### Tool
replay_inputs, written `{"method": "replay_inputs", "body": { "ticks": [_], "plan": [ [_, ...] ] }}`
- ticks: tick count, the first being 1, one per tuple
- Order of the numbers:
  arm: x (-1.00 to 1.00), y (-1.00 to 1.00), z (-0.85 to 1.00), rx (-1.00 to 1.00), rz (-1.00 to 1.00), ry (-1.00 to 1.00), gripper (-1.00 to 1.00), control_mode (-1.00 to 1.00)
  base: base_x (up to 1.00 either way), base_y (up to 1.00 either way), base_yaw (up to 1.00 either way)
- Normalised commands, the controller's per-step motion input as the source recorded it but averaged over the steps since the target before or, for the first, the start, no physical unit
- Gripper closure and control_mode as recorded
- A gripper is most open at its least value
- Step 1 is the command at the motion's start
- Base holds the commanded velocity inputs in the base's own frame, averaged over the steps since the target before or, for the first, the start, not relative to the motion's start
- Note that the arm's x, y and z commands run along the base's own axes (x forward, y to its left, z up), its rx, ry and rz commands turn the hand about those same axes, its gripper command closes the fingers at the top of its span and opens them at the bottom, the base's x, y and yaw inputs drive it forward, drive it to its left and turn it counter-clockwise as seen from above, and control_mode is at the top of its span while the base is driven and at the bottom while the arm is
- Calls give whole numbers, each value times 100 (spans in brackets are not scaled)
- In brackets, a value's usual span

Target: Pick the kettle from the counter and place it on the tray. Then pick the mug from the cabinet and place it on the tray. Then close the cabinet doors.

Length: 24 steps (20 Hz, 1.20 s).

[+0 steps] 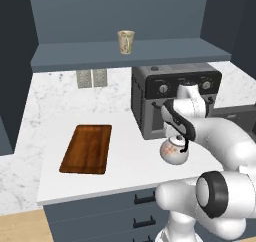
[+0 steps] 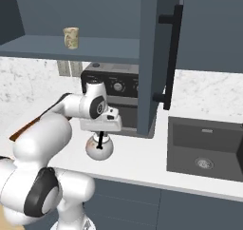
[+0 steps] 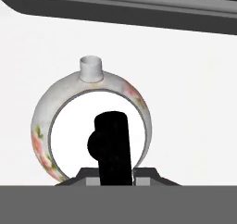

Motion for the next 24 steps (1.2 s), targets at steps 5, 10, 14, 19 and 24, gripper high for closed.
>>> {"method": "replay_inputs", "body": {
  "ticks": [5,10,14,19,24],
  "plan": [
    [-30,67,22,-6,0,-16,100,-100,0,0,0],
    [-3,92,12,-17,-8,-18,100,-100,0,0,0],
    [6,99,13,-11,-13,0,100,-100,0,0,0],
    [22,93,11,-3,-8,3,100,-100,0,0,0],
    [55,83,15,0,-6,18,100,-100,0,0,0]
  ]
}}
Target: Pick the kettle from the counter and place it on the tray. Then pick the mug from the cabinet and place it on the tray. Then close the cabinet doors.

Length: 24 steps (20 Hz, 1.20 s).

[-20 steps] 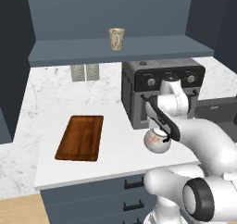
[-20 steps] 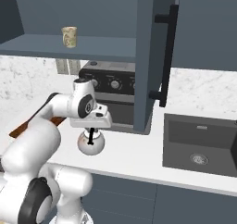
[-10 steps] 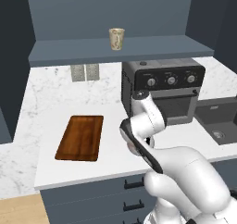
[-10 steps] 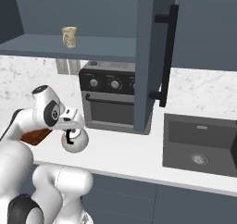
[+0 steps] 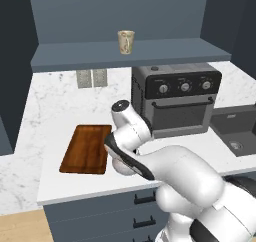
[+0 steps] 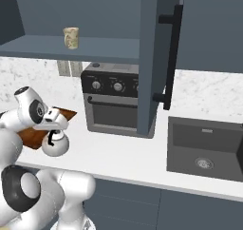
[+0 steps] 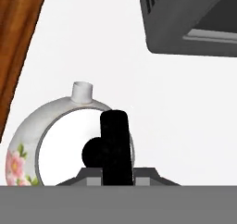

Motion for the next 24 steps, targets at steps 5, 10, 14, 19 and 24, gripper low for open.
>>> {"method": "replay_inputs", "body": {
  "ticks": [5,10,14,19,24],
  "plan": [
    [76,60,1,0,-13,7,100,-100,0,0,0],
    [65,50,0,0,-11,0,100,-100,0,0,0],
    [50,43,0,-3,-9,0,100,-100,0,0,0],
    [20,25,1,-1,-6,0,100,-100,0,0,0],
    [11,14,2,0,-6,0,100,-100,0,0,0]
  ]
}}
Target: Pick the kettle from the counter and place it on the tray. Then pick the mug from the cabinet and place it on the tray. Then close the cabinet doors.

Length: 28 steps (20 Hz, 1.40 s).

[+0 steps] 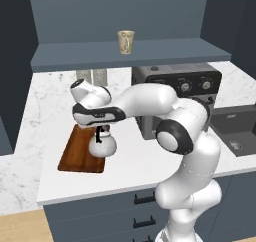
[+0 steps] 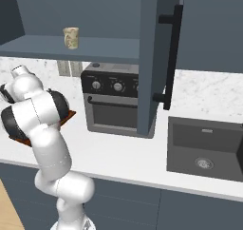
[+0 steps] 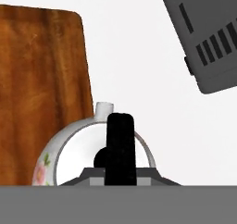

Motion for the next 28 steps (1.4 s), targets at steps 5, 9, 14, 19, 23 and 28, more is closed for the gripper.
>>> {"method": "replay_inputs", "body": {
  "ticks": [5,9,14,19,23,28],
  "plan": [
    [22,20,0,0,-2,-6,100,-100,0,0,0],
    [31,14,0,0,0,-9,100,-100,0,0,0],
    [22,10,0,0,0,-14,100,-100,0,0,0],
    [29,1,0,0,0,-16,100,-100,0,0,0],
    [25,1,-4,0,0,-10,100,-100,0,0,0],
    [31,2,-11,0,0,-10,100,-100,0,0,0]
  ]
}}
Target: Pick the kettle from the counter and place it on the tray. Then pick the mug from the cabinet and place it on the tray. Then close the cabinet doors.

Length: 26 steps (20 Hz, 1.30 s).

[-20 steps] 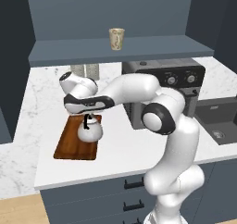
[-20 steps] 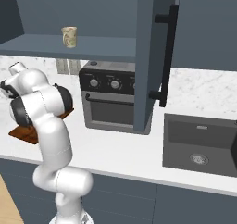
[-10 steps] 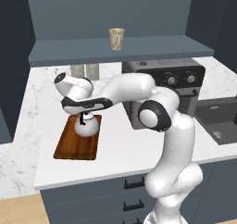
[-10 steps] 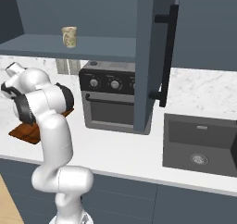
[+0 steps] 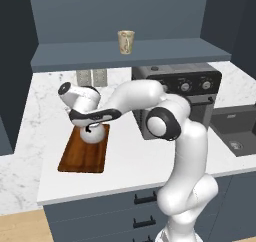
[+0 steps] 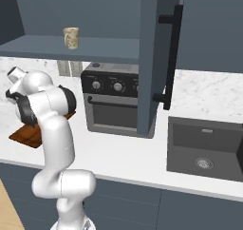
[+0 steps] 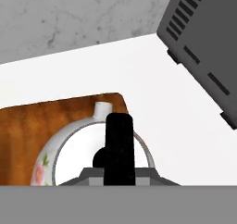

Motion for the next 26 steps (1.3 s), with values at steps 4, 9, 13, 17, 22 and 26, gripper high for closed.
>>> {"method": "replay_inputs", "body": {
  "ticks": [4,9,13,17,22,26],
  "plan": [
    [30,4,-18,0,0,-1,100,-100,0,0,0],
    [26,3,-21,0,0,0,100,-100,0,0,0],
    [22,2,-18,0,0,0,100,-100,0,0,0],
    [2,0,-14,0,0,0,-100,-100,0,0,0],
    [-4,0,-2,0,0,-1,-100,-100,0,0,0],
    [-11,-2,5,0,0,-2,-100,-100,0,0,0]
  ]
}}
